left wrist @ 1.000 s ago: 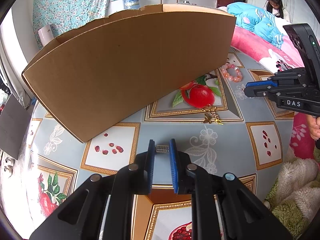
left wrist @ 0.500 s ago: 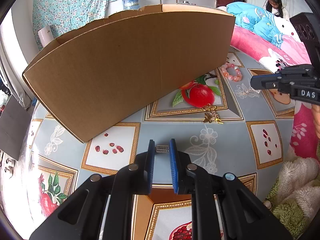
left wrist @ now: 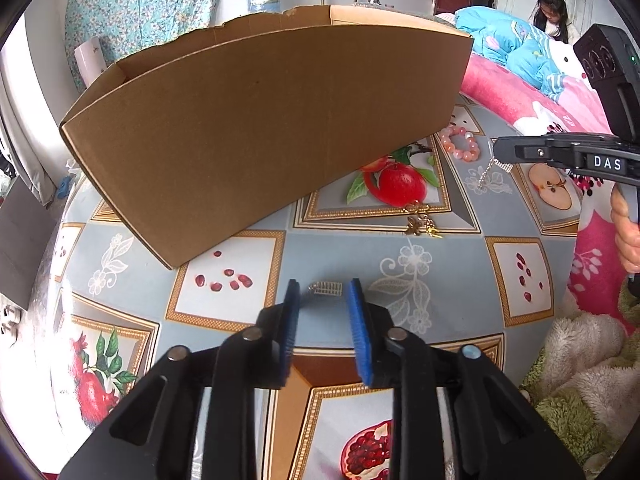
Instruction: Organize jewelry
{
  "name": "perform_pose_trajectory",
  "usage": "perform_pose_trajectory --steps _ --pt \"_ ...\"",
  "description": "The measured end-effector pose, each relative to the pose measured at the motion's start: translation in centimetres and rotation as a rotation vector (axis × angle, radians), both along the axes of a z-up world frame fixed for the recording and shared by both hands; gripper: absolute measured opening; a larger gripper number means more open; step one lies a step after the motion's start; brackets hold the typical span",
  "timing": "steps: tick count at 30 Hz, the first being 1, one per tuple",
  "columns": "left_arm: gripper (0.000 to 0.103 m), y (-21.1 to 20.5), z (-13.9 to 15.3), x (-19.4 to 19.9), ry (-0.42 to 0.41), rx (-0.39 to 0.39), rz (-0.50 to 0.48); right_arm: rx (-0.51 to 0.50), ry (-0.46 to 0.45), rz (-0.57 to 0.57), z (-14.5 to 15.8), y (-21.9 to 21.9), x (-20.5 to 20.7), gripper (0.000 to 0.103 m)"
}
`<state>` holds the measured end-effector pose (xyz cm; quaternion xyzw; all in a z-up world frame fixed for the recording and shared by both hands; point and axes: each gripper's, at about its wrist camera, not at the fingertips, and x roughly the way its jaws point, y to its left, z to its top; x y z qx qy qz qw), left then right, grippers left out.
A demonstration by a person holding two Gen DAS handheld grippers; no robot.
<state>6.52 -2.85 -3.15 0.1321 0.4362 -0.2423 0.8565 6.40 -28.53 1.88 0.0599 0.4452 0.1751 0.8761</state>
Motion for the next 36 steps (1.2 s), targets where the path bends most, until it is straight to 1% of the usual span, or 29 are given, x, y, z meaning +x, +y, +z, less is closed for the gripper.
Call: perform_pose_trajectory --steps 4,13,21,23,25,33,36 --pt "0.027 -0.1 -0.1 -0.1 -0.003 0.012 -0.006 0.007 0.013 0.011 -0.4 0.2 -0.1 0.000" --pt "0.026 -0.3 -0.3 0.6 -0.017 0.026 -0.019 0.023 0.011 0.015 -0.6 0.3 0.0 0.000" --pt "0.020 -0.5 -0.3 0.7 -0.011 0.035 -0.058 0.038 0.003 0.006 -0.5 -0.3 0.0 0.000" --pt "0.016 -0.6 -0.3 0.6 -0.012 0.033 -0.062 0.042 -0.001 0.005 -0.4 -0.4 0.0 0.000" --pt "0.016 -0.8 -0.3 0.4 -0.026 0.049 -0.066 0.043 -0.005 0.001 -0.4 -0.5 0.0 0.000" --pt "0.015 -1.0 -0.3 0.1 -0.046 0.048 -0.057 0.072 -0.030 -0.017 0.9 -1.5 0.1 0.000" --pt "0.015 -0.7 -0.1 -0.2 -0.044 0.035 -0.053 0.086 -0.042 -0.028 1.6 -1.9 0.1 0.000"
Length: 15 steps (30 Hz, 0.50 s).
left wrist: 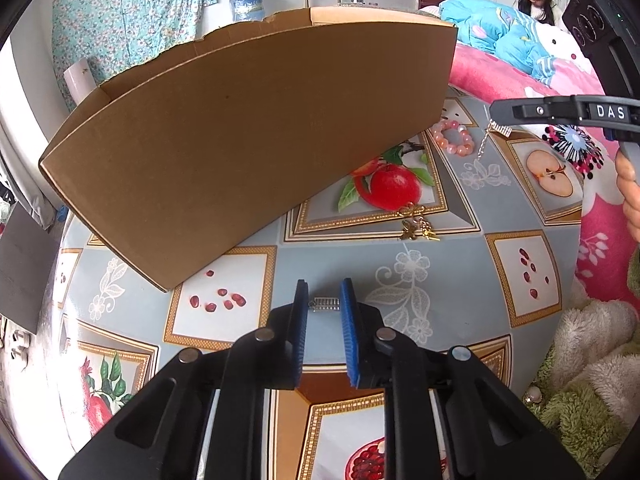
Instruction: Organize jewelry
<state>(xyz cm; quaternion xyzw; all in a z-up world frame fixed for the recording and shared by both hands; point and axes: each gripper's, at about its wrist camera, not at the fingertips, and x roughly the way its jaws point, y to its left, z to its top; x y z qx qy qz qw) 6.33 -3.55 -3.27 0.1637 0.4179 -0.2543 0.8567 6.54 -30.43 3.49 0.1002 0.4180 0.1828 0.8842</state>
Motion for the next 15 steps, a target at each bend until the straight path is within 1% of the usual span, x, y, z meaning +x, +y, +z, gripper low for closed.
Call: perform_pose_trajectory --steps 4,7,11,15 --pt "0.015 0.5 1.2 -0.5 -0.021 -0.016 0.013 0.011 -0.030 -0.008 1.1 -0.2 -0.3 0.000" --pt "0.015 1.0 3.4 -1.1 -0.055 -0.054 0.026 0.010 -0.073 -0.002 2.6 0.2 -0.5 0.000" --pt "0.015 1.5 7.9 -1.2 -0.118 -0.138 0.025 0.018 -0.152 0.026 5.4 0.8 -0.3 0.000" --pt "0.015 1.5 12.2 0.0 -0.175 -0.215 0.011 0.028 -0.255 0.067 9.0 1.4 0.8 0.000"
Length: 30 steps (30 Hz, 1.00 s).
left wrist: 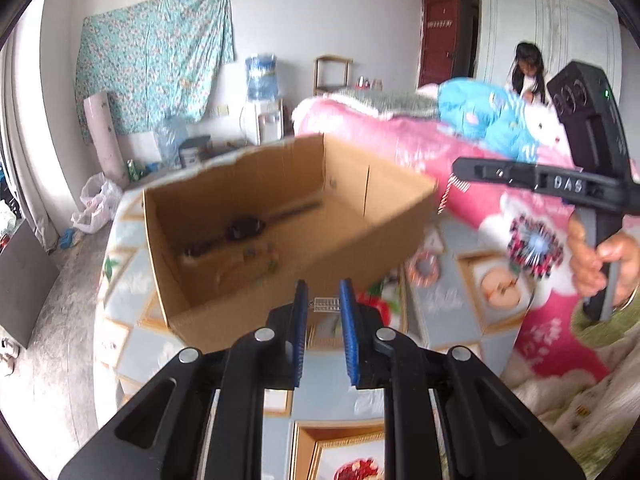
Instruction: Organize jewelry
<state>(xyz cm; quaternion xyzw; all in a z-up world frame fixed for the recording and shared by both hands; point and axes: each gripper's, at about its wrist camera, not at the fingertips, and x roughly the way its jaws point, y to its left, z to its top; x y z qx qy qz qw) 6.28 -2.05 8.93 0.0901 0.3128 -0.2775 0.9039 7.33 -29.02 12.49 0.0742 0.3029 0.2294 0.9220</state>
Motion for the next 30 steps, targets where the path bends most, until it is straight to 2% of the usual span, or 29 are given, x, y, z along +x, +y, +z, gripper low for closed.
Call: perform_pose_trajectory --steps 2,4,7,9,13,17,21,25,26,28,30 --pt "0.015 -0.4 1.9 1.2 -0.017 -0.038 -0.022 0.006 -0.044 0.026 1.5 0.2 0.9 0.000" --pt "0.015 -1.2 2.9 2.9 -0.021 -0.037 -0.036 0.009 -0.076 0.060 2.8 0.4 2.5 0.000" --pt "0.015 -2.6 3.2 5.8 -0.006 -0.012 -0.047 0.031 -0.051 0.121 3.5 0.8 5.8 0.000" --pt "0.015 -4.0 2.6 8.3 0.044 0.005 -0.049 0.049 0.020 0.172 3.0 1.1 8.7 0.000" --pt "0.015 -5.5 0.9 12.7 0.167 -0.030 -0.056 0.057 0.195 0.227 0.6 2.1 14.4 0.000" --pt "0.015 -6.4 -0.8 16.5 0.321 -0.072 -0.053 0.009 0.337 0.247 -2.2 3.3 18.6 0.000" --pt "0.016 -6.9 -2.1 19.1 0.437 -0.074 -0.034 -0.021 0.452 0.266 -4.2 4.3 20.9 0.001" --pt "0.016 -6.9 -3.2 20.9 0.548 -0.092 -0.021 -0.045 0.477 0.247 -4.4 4.5 22.6 0.009" --pt "0.019 -6.8 -3.6 21.3 0.582 -0.104 -0.025 -0.045 0.470 0.240 -4.2 4.5 22.7 0.012" --pt "0.025 -6.5 -4.0 21.7 0.621 -0.139 -0.016 -0.045 0.452 0.227 -3.8 4.2 23.0 0.013" --pt "0.025 -6.1 -4.3 21.9 0.639 -0.165 -0.005 -0.033 0.433 0.216 -3.2 3.9 22.9 0.013"
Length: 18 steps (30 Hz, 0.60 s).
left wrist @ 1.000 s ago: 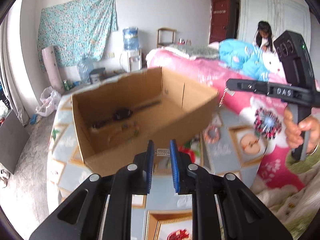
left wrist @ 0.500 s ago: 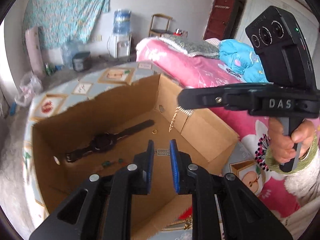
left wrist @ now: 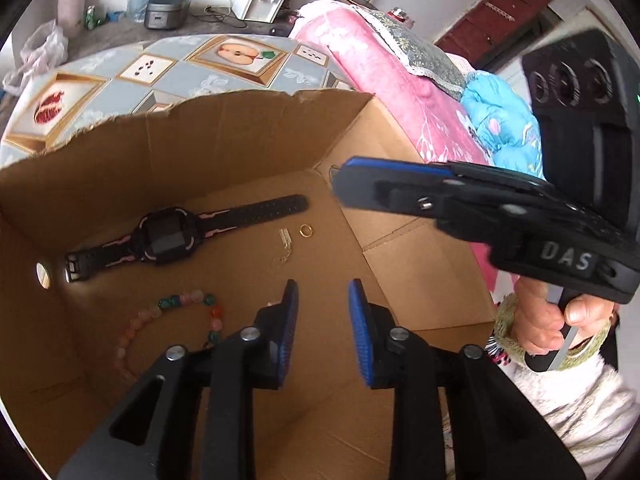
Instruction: Organize jewelry
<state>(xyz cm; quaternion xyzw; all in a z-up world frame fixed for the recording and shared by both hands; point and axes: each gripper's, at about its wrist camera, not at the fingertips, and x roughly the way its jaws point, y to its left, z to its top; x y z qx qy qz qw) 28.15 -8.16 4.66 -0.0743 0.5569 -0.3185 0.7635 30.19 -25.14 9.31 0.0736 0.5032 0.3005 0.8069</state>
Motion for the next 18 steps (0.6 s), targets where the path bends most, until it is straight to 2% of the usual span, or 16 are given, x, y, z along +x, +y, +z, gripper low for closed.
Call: perform_pose_trajectory --steps 2,5,10,13,16,18 --pt "0.025 0.5 0.0 -0.1 0.015 -0.033 0.008 0.009 -0.016 -0.015 0.5 -0.4 -0.2 0.013" --pt "0.025 1.0 0.4 -0.3 0.000 -0.037 0.027 0.012 -0.042 -0.040 1.3 -1.2 -0.7 0.015" --pt "0.025 2.4 2.2 -1.4 -0.057 -0.066 0.057 0.030 -0.094 -0.081 3.2 -2.7 -2.8 0.027" --pt "0.025 3.4 4.2 -3.2 -0.135 -0.073 0.082 0.043 -0.143 -0.099 4.7 -3.4 -4.9 0.033" --pt "0.026 4.6 6.9 -6.6 -0.273 -0.062 0.104 0.074 -0.208 -0.113 6.3 -4.1 -7.9 0.042" --pt "0.033 5.4 8.6 -9.7 -0.382 -0.050 0.107 0.112 -0.253 -0.118 7.1 -4.6 -10.4 0.047"
